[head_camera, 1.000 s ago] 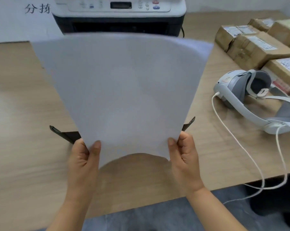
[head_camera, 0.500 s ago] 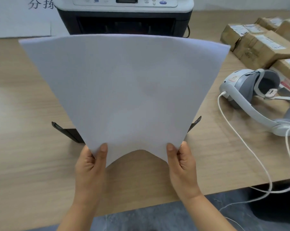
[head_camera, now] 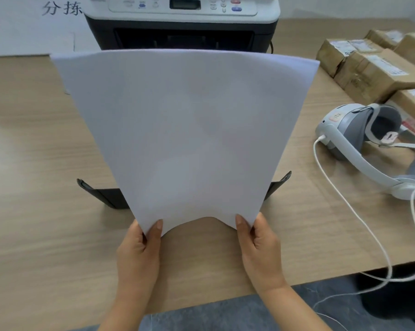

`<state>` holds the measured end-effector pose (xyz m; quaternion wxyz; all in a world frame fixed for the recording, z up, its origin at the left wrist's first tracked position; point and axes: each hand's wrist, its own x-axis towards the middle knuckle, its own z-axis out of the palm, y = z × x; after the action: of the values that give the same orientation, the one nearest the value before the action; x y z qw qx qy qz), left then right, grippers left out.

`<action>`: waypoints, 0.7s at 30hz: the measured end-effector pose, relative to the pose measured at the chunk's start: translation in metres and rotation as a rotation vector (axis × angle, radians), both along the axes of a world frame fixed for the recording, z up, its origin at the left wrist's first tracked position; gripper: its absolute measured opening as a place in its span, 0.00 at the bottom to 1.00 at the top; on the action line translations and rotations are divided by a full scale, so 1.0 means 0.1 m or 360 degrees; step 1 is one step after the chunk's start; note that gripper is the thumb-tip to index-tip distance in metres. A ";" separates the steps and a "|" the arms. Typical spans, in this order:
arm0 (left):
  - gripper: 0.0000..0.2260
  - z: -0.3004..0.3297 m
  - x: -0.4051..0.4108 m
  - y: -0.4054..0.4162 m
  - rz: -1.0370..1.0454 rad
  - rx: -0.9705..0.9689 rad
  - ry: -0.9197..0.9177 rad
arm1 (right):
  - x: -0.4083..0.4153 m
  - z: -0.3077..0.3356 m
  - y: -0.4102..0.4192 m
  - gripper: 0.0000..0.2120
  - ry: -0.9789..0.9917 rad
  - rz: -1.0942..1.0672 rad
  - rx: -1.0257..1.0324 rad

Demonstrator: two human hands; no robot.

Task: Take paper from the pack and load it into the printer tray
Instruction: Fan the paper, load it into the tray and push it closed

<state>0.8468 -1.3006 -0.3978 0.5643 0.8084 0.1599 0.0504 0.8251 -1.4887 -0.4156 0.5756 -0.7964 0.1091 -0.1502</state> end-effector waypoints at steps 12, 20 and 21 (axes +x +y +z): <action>0.16 0.35 0.02 0.12 0.0004 0.0025 -0.0030 | 0.07 0.40 -0.08 0.05 -0.0147 -0.0165 -0.0245; 0.05 0.76 0.23 0.24 -0.0077 -0.0098 -0.0094 | 0.30 0.95 -0.15 0.05 -0.0013 -0.0034 -0.0036; 0.05 0.81 0.27 0.24 -0.0099 -0.0122 -0.0081 | 0.33 1.01 -0.17 0.04 0.0009 -0.0024 -0.0044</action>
<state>0.8737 -1.2765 -0.3166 0.6001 0.7892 0.1221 0.0471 0.8582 -1.5056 -0.3145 0.5630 -0.8039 0.1146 -0.1539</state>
